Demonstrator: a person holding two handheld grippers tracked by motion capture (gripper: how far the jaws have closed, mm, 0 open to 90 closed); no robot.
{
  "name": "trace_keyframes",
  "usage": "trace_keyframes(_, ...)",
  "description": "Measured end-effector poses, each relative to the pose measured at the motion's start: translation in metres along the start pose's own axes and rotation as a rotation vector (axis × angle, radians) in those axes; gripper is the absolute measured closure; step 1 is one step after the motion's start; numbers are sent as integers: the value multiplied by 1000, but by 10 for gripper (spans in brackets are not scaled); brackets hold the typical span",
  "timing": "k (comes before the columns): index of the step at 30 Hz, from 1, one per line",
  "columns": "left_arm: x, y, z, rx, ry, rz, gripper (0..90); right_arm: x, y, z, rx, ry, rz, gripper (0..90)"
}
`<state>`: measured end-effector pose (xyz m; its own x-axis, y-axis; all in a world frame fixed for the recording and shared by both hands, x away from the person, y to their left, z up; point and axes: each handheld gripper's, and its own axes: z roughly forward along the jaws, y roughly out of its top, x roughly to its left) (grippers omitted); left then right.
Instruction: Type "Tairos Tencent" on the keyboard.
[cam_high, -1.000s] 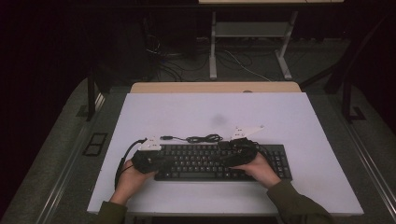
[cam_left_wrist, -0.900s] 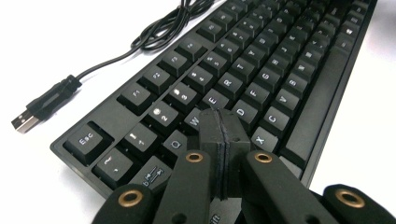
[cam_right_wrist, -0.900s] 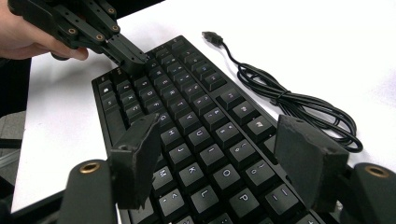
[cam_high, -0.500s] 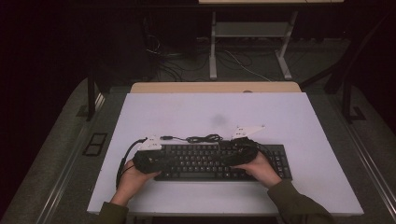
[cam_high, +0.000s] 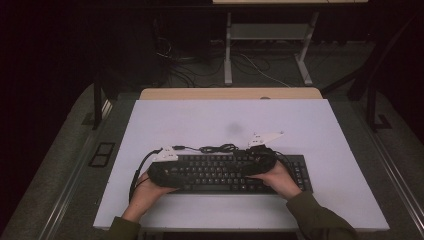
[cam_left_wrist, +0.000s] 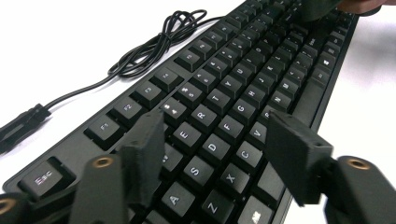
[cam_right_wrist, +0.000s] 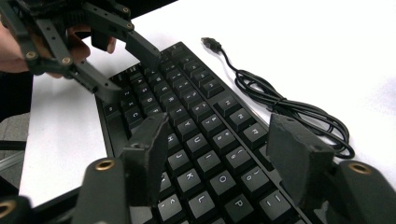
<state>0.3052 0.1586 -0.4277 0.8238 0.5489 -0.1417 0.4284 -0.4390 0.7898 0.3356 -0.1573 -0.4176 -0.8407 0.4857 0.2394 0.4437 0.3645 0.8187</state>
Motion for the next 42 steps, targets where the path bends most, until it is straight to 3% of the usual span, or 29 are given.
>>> trace_keyframes(10, -4, 2, 5, -16, 20, 0, 176, 1, 7, 9, 27, 12, -17, 529)
trace_keyframes(28, -7, 3, 13, -1, 33, 2, 0, 2, 8, 26, 91, 28, -55, 888)
trace_keyframes(42, -8, 2, 17, 9, 12, 13, 0, 2, 3, 33, 150, 21, -65, 893)
